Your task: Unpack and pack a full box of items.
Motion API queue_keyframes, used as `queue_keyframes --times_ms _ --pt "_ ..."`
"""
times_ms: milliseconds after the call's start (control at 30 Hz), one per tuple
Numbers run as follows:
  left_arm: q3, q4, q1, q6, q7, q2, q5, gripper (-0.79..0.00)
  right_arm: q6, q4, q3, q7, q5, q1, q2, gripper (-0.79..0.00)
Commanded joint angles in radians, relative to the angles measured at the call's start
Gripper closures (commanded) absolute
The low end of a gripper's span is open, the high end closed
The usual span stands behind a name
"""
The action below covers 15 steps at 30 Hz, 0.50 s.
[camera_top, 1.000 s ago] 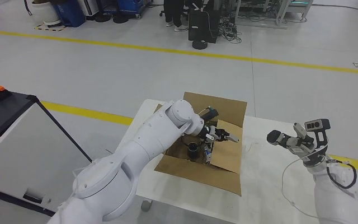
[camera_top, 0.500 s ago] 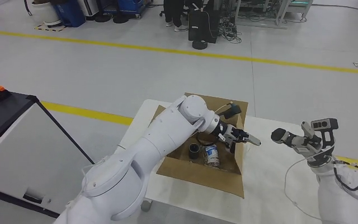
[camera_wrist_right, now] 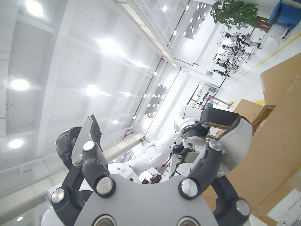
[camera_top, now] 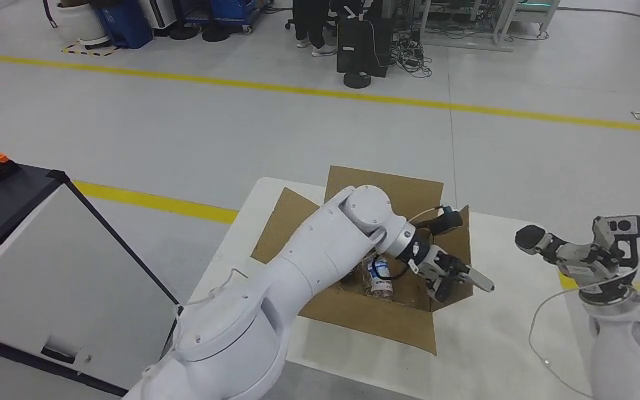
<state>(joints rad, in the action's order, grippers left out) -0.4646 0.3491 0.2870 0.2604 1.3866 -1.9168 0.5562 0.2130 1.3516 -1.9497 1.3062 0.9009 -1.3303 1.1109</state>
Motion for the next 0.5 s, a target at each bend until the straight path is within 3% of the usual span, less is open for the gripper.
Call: queue_keyframes --times_ms 0,167,467 --pt "0.000 -0.021 -0.001 0.006 0.002 -0.013 0.000 -0.785 -0.012 0.012 0.013 -0.007 -0.008 0.007 -0.001 -0.785" --pt "-0.002 -0.059 -0.007 0.016 0.006 -0.037 -0.010 -0.785 -0.098 -0.003 0.076 -0.078 -0.076 0.071 -0.006 -0.785" --pt "-0.018 -0.099 -0.010 0.029 0.007 -0.059 -0.021 -0.785 -0.155 -0.089 0.190 -0.180 -0.241 0.177 -0.012 -0.785"
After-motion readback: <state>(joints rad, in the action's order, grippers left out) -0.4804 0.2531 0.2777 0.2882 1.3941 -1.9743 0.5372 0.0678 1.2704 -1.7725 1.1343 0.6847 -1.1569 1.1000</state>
